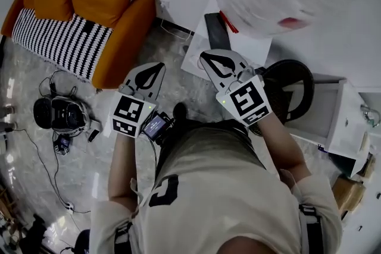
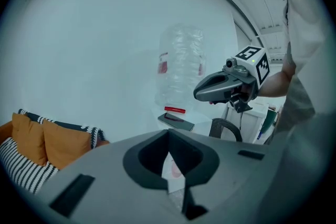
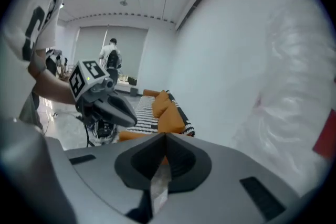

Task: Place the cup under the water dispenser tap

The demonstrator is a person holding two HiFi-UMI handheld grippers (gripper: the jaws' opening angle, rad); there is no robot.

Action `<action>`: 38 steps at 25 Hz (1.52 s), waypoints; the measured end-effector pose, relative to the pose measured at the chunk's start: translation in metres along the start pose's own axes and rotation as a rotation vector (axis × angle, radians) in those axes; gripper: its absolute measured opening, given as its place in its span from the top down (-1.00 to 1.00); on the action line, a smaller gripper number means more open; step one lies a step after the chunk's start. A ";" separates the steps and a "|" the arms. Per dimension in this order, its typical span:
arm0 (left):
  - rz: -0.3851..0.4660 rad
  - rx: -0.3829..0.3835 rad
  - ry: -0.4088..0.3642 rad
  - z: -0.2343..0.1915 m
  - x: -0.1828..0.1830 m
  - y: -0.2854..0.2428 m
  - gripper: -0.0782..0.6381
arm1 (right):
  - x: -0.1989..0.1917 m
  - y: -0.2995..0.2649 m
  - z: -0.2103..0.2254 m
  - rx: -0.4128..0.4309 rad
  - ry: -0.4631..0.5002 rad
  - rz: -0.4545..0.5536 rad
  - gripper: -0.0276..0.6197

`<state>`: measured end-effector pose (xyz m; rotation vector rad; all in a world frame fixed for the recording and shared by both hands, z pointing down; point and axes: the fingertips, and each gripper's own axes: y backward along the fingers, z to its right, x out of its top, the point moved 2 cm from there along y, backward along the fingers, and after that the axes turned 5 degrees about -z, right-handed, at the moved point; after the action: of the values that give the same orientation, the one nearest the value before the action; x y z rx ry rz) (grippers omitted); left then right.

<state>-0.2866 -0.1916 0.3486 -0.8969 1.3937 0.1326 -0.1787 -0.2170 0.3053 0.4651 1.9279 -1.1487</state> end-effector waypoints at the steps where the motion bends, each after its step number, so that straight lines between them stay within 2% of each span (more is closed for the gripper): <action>1: 0.004 -0.004 -0.001 0.005 0.003 0.000 0.62 | 0.002 0.005 0.002 0.009 -0.050 0.033 0.83; 5: 0.024 -0.027 -0.006 0.026 0.020 -0.003 0.62 | 0.005 0.036 0.010 0.044 -0.240 0.157 0.83; 9: 0.035 -0.033 -0.054 0.054 0.040 -0.006 0.62 | 0.000 0.073 0.014 0.041 -0.307 0.230 0.83; 14: 0.083 -0.093 -0.086 0.105 0.071 -0.012 0.62 | -0.019 0.121 0.015 -0.029 -0.248 0.237 0.83; 19: 0.102 -0.137 -0.087 0.161 0.087 -0.026 0.62 | -0.053 0.171 0.016 -0.025 -0.282 0.267 0.83; 24: 0.093 -0.146 -0.122 0.211 0.097 -0.036 0.62 | -0.083 0.216 0.020 -0.037 -0.295 0.219 0.83; 29: 0.089 -0.157 -0.158 0.258 0.105 -0.038 0.62 | -0.098 0.248 0.016 -0.084 -0.232 0.254 0.83; 33: 0.095 -0.157 -0.176 0.293 0.110 -0.045 0.62 | -0.116 0.278 0.012 -0.073 -0.240 0.275 0.83; 36: 0.115 -0.150 -0.180 0.319 0.113 -0.047 0.62 | -0.135 0.295 0.009 -0.075 -0.257 0.249 0.83; 38: 0.119 -0.124 -0.179 0.329 0.111 -0.046 0.62 | -0.146 0.301 0.006 -0.089 -0.236 0.214 0.83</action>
<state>0.0241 -0.0684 0.2441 -0.8817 1.2811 0.3847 0.1090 -0.0539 0.2563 0.4541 1.6735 -0.9324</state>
